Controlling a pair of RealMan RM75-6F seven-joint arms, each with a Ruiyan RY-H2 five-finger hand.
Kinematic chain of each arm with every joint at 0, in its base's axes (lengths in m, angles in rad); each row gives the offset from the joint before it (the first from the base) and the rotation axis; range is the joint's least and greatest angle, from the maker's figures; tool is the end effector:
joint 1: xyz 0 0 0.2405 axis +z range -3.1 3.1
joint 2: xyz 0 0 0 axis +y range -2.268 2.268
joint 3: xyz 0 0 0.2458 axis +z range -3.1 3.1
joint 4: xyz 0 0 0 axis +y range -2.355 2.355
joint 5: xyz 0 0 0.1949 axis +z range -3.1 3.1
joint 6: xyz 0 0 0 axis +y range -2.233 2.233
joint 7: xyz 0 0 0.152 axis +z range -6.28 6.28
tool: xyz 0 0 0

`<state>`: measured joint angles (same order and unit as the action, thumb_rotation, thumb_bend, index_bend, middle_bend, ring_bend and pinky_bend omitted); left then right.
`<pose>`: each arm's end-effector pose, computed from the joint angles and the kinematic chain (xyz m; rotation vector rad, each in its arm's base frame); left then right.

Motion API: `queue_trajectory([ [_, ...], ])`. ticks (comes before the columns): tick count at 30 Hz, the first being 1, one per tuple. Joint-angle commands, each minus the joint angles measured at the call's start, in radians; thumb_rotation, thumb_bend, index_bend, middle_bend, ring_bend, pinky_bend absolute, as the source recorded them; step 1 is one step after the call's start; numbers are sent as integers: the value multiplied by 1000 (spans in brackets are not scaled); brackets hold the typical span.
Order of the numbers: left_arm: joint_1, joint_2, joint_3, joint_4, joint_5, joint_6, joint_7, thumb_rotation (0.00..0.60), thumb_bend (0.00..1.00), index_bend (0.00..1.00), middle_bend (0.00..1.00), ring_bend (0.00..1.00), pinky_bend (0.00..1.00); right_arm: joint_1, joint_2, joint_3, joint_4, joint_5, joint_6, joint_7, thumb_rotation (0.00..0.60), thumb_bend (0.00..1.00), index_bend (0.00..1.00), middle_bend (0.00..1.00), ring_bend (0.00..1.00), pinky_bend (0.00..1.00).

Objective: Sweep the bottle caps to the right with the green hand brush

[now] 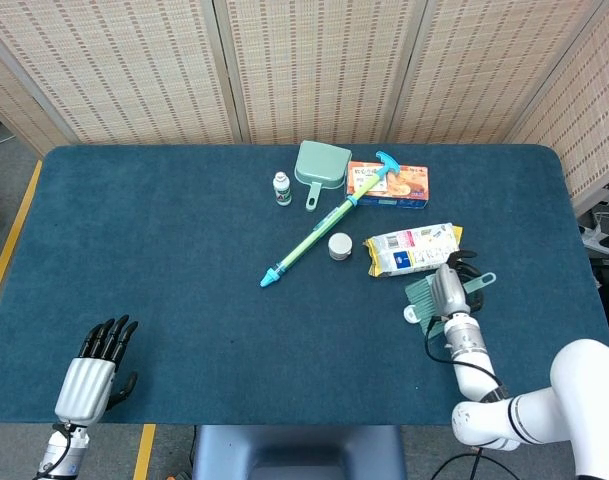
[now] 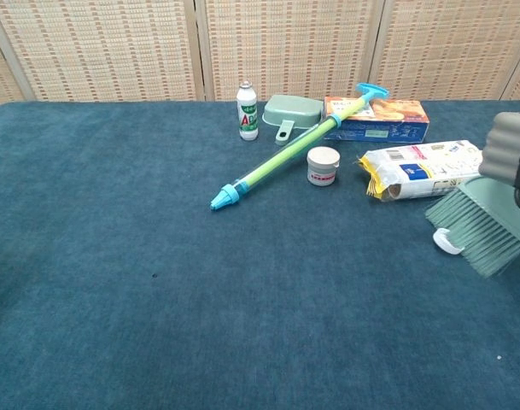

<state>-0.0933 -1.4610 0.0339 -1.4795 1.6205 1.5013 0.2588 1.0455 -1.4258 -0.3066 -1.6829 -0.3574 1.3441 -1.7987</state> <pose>-0.2639 0.1697 0.0596 -1.5584 -0.8384 -0.9169 -0.2164 -0.3254 0.0474 1.8804 0.2378 -0.5690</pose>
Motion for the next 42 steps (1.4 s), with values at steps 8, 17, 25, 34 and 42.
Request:
queue_trajectory([
  [8, 0, 0, 0, 0, 0, 0, 0, 600, 364, 0, 0, 0, 99, -68, 60, -52, 95, 0, -61, 59, 600, 403, 1000, 869, 546, 353],
  [17, 0, 0, 0, 0, 0, 0, 0, 600, 365, 0, 0, 0, 99, -115, 121, -74, 132, -41, -101, 121, 600, 402, 1000, 869, 546, 356],
  [25, 0, 0, 0, 0, 0, 0, 0, 600, 365, 0, 0, 0, 100, -160, 298, -20, 43, -297, -123, 457, 600, 402, 1000, 869, 546, 358],
  [34, 0, 0, 0, 0, 0, 0, 0, 600, 364, 0, 0, 0, 100, -285, 407, 121, -173, -552, -114, 997, 600, 401, 1000, 872, 545, 307],
  [42, 0, 0, 0, 0, 0, 0, 0, 600, 364, 0, 0, 0, 99, -412, 158, 153, -135, -708, 4, 1033, 600, 399, 946, 876, 528, 307],
])
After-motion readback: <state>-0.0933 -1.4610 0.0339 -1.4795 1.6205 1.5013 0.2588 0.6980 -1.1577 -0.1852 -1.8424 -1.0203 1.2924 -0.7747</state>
